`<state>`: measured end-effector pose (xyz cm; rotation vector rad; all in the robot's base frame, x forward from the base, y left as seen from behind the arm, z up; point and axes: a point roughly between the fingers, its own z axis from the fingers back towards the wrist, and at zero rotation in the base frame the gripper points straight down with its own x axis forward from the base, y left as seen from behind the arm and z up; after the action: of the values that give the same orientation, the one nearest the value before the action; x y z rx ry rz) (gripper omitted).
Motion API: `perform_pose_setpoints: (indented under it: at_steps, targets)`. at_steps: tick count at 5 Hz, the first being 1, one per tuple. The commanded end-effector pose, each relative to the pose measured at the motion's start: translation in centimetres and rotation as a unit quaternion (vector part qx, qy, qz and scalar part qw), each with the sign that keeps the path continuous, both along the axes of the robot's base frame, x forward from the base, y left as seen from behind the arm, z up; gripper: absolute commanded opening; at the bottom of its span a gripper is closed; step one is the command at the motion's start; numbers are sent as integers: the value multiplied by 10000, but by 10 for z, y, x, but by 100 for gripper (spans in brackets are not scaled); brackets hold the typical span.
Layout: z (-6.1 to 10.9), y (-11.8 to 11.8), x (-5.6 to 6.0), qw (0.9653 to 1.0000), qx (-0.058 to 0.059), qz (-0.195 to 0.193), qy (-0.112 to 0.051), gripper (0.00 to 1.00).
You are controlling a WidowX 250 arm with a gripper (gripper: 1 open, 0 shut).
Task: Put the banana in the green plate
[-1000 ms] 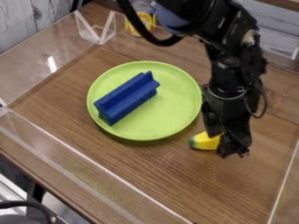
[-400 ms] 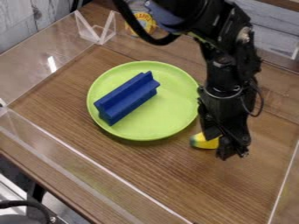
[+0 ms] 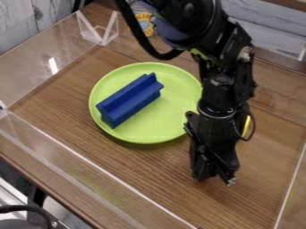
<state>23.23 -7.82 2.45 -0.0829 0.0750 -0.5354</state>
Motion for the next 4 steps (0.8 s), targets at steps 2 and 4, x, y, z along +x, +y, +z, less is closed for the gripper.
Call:
perform_pose_setpoints:
  at_steps: [2, 4]
  targets:
    - [22, 0, 12, 9997, 25, 7, -255, 0]
    - [32, -1, 17, 9994, 22, 69, -332, 0]
